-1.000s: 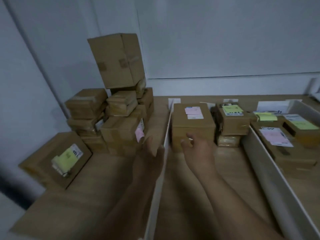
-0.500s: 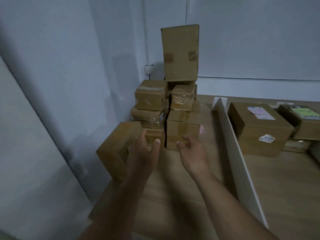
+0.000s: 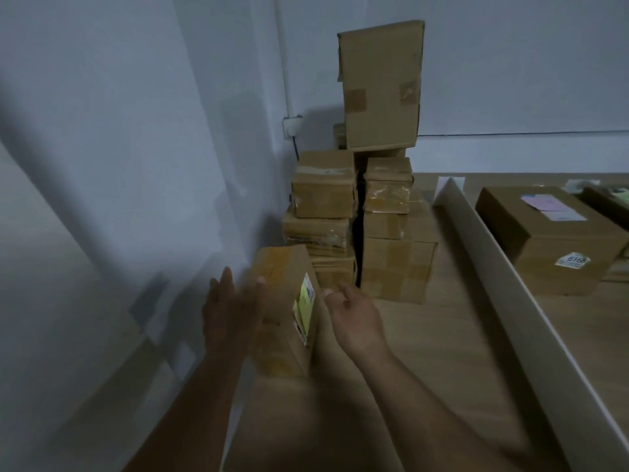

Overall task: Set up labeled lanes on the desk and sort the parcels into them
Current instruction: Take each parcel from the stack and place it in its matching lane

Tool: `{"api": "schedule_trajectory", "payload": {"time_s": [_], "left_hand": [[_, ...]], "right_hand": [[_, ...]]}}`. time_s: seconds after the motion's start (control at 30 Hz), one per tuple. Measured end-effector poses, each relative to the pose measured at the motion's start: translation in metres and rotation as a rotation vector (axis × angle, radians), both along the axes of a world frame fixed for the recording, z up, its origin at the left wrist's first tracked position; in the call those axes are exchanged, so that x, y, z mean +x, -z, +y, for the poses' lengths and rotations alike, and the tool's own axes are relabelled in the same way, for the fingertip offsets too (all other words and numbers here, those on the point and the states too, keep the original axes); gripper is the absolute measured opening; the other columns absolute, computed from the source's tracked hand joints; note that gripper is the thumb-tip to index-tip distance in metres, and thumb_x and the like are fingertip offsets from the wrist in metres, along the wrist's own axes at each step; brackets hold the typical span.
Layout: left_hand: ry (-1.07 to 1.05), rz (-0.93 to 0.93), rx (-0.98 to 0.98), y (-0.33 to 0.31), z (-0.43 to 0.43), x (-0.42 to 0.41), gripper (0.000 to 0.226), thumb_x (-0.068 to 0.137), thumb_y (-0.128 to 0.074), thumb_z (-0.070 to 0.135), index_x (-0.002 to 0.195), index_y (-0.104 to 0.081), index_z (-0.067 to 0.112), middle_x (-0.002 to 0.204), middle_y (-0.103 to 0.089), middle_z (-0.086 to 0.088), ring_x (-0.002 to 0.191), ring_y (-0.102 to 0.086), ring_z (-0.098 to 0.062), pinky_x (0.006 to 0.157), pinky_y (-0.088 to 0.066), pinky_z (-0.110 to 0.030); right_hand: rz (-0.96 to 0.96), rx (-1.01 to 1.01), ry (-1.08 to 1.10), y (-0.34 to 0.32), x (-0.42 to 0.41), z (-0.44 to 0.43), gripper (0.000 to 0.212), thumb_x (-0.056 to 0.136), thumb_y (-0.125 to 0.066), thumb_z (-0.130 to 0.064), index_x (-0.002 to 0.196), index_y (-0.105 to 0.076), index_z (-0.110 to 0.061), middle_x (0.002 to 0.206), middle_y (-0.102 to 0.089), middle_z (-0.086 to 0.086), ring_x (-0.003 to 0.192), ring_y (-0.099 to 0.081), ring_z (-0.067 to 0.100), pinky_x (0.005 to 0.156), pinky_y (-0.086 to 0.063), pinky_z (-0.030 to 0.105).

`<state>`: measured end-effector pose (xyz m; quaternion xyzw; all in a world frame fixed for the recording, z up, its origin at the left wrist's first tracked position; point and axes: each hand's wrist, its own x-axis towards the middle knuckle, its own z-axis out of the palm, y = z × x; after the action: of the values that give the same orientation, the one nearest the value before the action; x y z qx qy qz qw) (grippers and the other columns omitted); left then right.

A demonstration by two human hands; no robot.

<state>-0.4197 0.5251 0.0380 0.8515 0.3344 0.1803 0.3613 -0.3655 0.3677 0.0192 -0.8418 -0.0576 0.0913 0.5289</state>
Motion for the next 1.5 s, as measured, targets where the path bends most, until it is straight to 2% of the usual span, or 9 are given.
{"api": "schedule_trajectory", "payload": {"time_s": [0.13,0.37,0.5,0.67,0.77,0.87,1.17,1.33,1.5], "left_hand": [[-0.008,0.13,-0.038,0.023,0.026,0.011,0.078,0.089,-0.051,0.051,0.148,-0.019,0.01,0.149,-0.026,-0.023,0.135,-0.03,-0.04,0.11,-0.029,-0.047],[0.091,0.124,-0.177,0.029,0.027,0.013,0.062,0.097,-0.041,0.042,0.147,-0.023,0.009,0.144,-0.039,-0.019,0.13,-0.04,-0.036,0.103,-0.035,-0.04],[0.092,0.162,-0.168,0.028,0.013,0.012,0.056,0.099,-0.035,0.042,0.144,-0.03,0.009,0.145,-0.038,-0.016,0.13,-0.04,-0.033,0.103,-0.034,-0.04],[0.09,0.185,-0.221,0.024,-0.013,0.012,0.036,0.099,-0.037,0.031,0.129,-0.044,0.012,0.116,-0.054,-0.01,0.111,-0.052,-0.026,0.08,-0.031,-0.027],[0.152,0.145,-0.216,0.029,-0.027,0.016,0.027,0.098,-0.038,0.026,0.122,-0.048,0.019,0.096,-0.056,0.006,0.076,-0.05,-0.005,0.074,-0.039,-0.029],[0.221,0.1,-0.31,0.035,-0.051,0.021,0.044,0.101,-0.035,0.027,0.145,-0.033,0.029,0.139,-0.047,0.005,0.071,-0.039,0.004,0.061,-0.034,-0.018],[0.357,0.172,-0.505,0.059,-0.113,0.018,0.045,0.101,-0.031,0.039,0.144,-0.036,0.027,0.141,-0.047,-0.007,0.124,-0.047,-0.027,0.105,-0.039,-0.04],[0.295,0.269,-0.589,0.073,-0.116,0.025,0.104,0.062,-0.017,0.092,0.135,-0.05,0.026,0.133,-0.054,-0.011,0.117,-0.052,-0.029,0.103,-0.04,-0.046],[0.275,0.235,-0.473,0.048,-0.111,0.014,0.055,0.099,-0.022,0.051,0.135,-0.048,0.019,0.137,-0.049,-0.011,0.119,-0.048,-0.027,0.085,-0.032,-0.023]], "right_hand": [[0.041,0.077,-0.036,0.011,-0.002,0.019,0.062,0.098,-0.04,-0.044,0.15,-0.025,-0.015,0.154,-0.031,0.001,0.142,-0.027,0.019,0.109,-0.024,0.027],[0.093,0.137,-0.095,0.028,-0.009,0.046,0.062,0.091,-0.036,-0.06,0.141,-0.044,-0.024,0.138,-0.052,-0.002,0.126,-0.048,0.018,0.107,-0.039,0.042],[0.144,0.152,-0.145,0.026,-0.013,0.044,0.047,0.097,-0.035,-0.052,0.13,-0.051,-0.023,0.118,-0.056,-0.006,0.111,-0.051,0.013,0.097,-0.04,0.032],[0.084,0.074,-0.063,0.026,-0.008,0.025,0.036,0.099,-0.039,-0.038,0.129,-0.053,-0.022,0.119,-0.06,-0.002,0.11,-0.055,0.019,0.096,-0.044,0.035],[0.081,0.049,0.014,0.02,-0.004,0.006,0.035,0.097,-0.042,-0.031,0.129,-0.053,-0.022,0.115,-0.063,0.0,0.104,-0.059,0.02,0.094,-0.048,0.038],[0.02,-0.013,0.075,0.016,-0.003,-0.017,0.028,0.091,-0.046,-0.028,0.116,-0.058,-0.024,0.102,-0.066,0.001,0.094,-0.062,0.022,0.083,-0.05,0.037],[-0.162,-0.31,0.112,0.02,-0.015,-0.067,0.054,0.075,-0.031,-0.054,0.11,-0.063,-0.028,0.099,-0.065,0.003,0.095,-0.058,0.027,0.079,-0.051,0.04],[-0.131,-0.357,-0.034,0.026,-0.025,-0.069,0.034,0.094,-0.039,-0.041,0.113,-0.065,-0.028,0.114,-0.063,0.002,0.107,-0.055,0.025,0.087,-0.047,0.035],[-0.067,-0.31,0.033,0.035,-0.014,-0.078,0.029,0.095,-0.046,-0.024,0.115,-0.065,-0.017,0.121,-0.064,0.006,0.109,-0.057,0.025,0.087,-0.045,0.029]]}}
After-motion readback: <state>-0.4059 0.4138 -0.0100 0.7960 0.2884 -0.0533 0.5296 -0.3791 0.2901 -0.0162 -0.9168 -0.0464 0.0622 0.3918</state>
